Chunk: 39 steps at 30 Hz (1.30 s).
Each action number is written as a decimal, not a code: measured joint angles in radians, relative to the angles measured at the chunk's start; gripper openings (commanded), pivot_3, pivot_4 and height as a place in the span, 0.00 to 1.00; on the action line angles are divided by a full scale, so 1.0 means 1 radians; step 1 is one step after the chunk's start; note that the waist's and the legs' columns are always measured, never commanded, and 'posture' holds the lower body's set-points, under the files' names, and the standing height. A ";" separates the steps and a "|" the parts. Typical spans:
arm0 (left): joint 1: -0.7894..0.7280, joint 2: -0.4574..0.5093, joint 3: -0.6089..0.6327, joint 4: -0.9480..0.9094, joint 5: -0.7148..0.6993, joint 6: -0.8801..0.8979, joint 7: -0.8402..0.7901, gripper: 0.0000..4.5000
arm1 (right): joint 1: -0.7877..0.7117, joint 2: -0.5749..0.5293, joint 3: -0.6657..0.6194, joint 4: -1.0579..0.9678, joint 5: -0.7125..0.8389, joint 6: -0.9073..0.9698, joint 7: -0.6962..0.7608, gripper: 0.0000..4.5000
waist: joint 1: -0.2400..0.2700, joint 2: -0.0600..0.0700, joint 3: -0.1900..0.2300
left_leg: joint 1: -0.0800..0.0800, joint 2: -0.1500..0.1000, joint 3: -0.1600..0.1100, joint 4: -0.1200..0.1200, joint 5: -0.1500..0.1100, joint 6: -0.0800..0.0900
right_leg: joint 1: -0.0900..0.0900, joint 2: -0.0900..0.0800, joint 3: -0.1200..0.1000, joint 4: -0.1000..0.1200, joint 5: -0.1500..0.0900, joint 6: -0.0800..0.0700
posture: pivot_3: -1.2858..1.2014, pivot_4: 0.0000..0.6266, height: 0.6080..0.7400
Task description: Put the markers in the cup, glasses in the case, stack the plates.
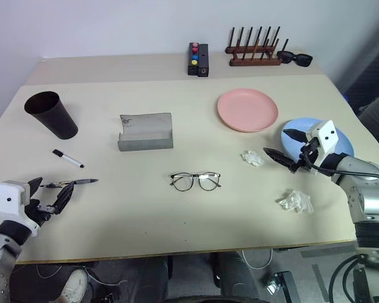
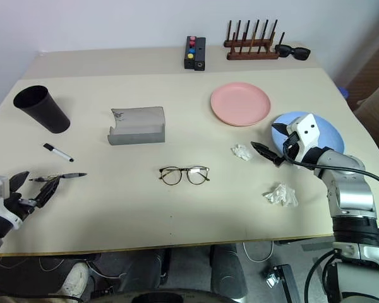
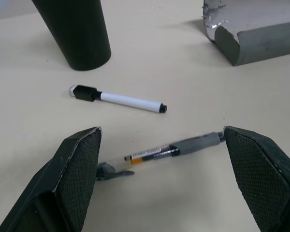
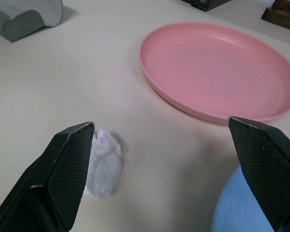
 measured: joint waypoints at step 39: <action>-0.130 0.343 -0.172 0.098 0.043 0.092 -0.283 0.96 | 0.044 0.091 0.082 -0.244 0.021 0.052 -0.071 1.00 | -0.002 0.000 0.000 | 0.000 0.000 0.000 0.000 0.000 0.000 | 0.000 0.000 0.000 0.001 0.001 -0.002 | 0.52 0.24 0.99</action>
